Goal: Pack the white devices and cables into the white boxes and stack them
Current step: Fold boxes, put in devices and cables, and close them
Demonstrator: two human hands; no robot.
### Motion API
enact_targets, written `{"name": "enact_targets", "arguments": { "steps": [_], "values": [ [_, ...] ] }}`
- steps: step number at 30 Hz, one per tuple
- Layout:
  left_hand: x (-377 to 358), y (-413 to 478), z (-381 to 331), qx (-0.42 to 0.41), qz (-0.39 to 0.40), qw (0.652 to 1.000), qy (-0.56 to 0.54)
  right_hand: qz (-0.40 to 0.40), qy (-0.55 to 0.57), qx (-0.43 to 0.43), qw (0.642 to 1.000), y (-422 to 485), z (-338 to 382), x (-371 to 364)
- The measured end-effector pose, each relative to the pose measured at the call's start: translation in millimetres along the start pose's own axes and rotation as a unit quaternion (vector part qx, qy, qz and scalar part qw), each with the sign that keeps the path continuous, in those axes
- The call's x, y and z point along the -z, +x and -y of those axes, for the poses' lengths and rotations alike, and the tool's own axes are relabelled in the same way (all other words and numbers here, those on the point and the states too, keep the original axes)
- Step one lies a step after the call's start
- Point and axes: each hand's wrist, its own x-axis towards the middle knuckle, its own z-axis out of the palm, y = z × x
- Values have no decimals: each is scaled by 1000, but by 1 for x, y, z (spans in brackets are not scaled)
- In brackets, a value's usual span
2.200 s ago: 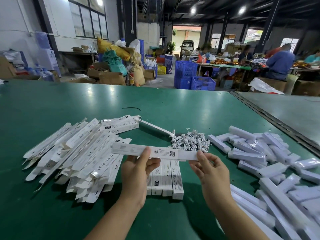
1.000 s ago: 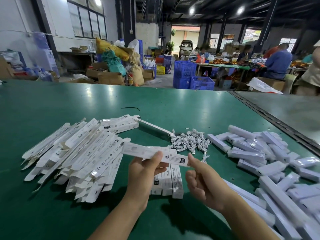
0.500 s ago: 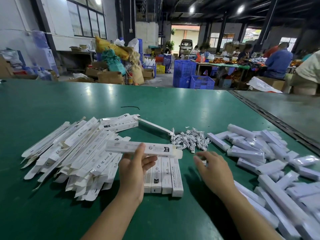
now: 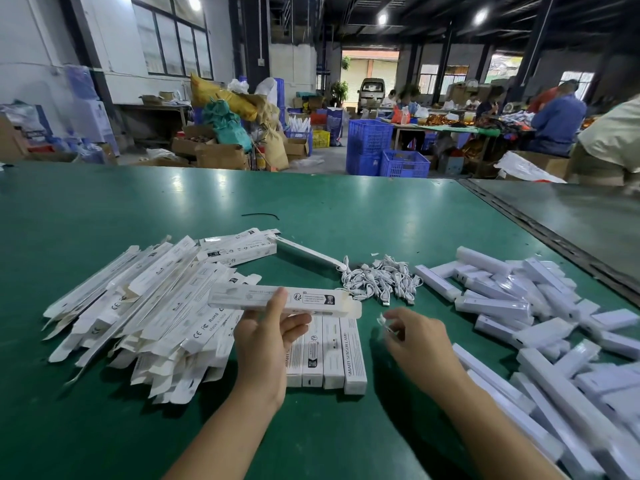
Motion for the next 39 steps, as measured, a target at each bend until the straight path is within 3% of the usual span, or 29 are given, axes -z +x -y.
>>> {"name": "enact_targets", "arguments": {
  "steps": [3,7,11,20,27,35,39],
  "values": [
    [-1,-1,-5,19,11,1000,-16,-65,127,-14,990,-5,6,3],
    [-2,-7,-10,73,88,992,-44,-61,259,-25,964,-12,18,5],
    [-8,-13,-9,133,136,979,-72,-54,307,12,950,-21,29,5],
    [-11,-11,-4,168,107,977,-80,-45,260,129,956,-29,35,4],
    [-8,-14,-8,222,172,956,-81,25,272,202,941,-28,33,7],
    [-7,-11,-9,264,219,936,-81,74,146,294,942,-24,26,10],
    [-5,-9,-9,269,247,929,-65,22,33,331,943,-27,33,17]
  ]
}}
